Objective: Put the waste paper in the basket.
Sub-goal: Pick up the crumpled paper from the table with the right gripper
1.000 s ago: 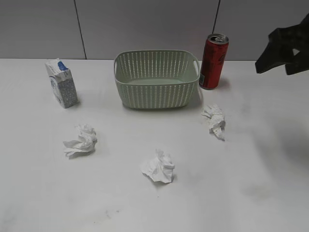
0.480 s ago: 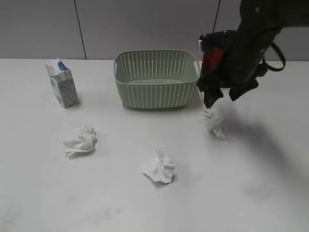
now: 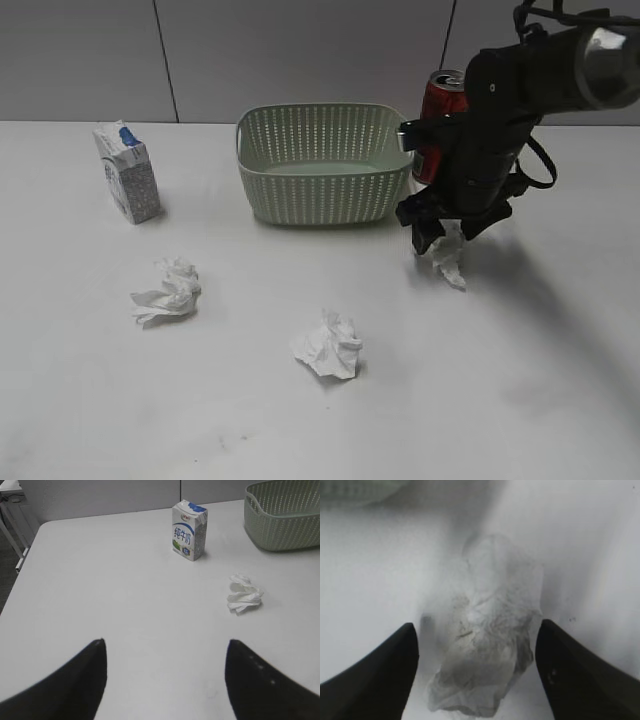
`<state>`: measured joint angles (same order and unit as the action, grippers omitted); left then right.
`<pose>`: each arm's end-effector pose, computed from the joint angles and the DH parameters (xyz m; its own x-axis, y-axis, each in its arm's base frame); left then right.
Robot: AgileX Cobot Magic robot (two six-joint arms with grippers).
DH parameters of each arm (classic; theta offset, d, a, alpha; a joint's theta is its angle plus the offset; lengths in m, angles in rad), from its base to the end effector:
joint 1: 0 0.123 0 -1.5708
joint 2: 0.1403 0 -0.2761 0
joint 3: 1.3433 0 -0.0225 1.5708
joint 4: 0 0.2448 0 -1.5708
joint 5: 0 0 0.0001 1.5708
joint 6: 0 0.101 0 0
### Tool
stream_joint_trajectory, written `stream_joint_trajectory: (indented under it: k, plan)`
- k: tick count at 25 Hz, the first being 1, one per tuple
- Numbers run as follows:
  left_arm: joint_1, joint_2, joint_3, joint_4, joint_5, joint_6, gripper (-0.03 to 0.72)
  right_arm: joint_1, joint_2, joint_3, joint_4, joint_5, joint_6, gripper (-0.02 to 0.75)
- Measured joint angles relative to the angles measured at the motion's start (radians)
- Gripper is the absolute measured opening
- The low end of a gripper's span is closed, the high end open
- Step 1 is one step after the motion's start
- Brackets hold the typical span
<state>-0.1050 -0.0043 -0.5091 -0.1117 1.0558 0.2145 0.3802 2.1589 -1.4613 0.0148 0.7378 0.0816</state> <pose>0.0050 -0.0104 0.2733 -0.3990 0.2008 -0.8947 0.2576 0.9610 0.1008 0.3892 0.1566 0.1086 -0.9363 -0.2747 -0.2190 -0.2878 0.9572 0.0301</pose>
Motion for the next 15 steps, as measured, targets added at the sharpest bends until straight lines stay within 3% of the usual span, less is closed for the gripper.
stream_joint_trajectory:
  k: [5,9,12,15]
  plan:
    - [0.000,0.000,0.000,0.000,0.000,0.000,0.557,0.000,0.009,0.000,0.000,-0.022,0.007,0.543]
    - [0.000,0.000,0.000,0.000,0.000,0.000,0.555,0.000,0.026,-0.002,0.001,-0.012,0.011,0.473]
    - [0.000,0.000,0.000,0.000,0.000,0.000,0.552,0.000,0.035,-0.002,0.003,0.010,0.023,0.382]
    - [0.000,0.000,0.000,0.000,0.000,0.000,0.550,0.000,0.035,-0.003,0.003,0.025,0.026,0.218]
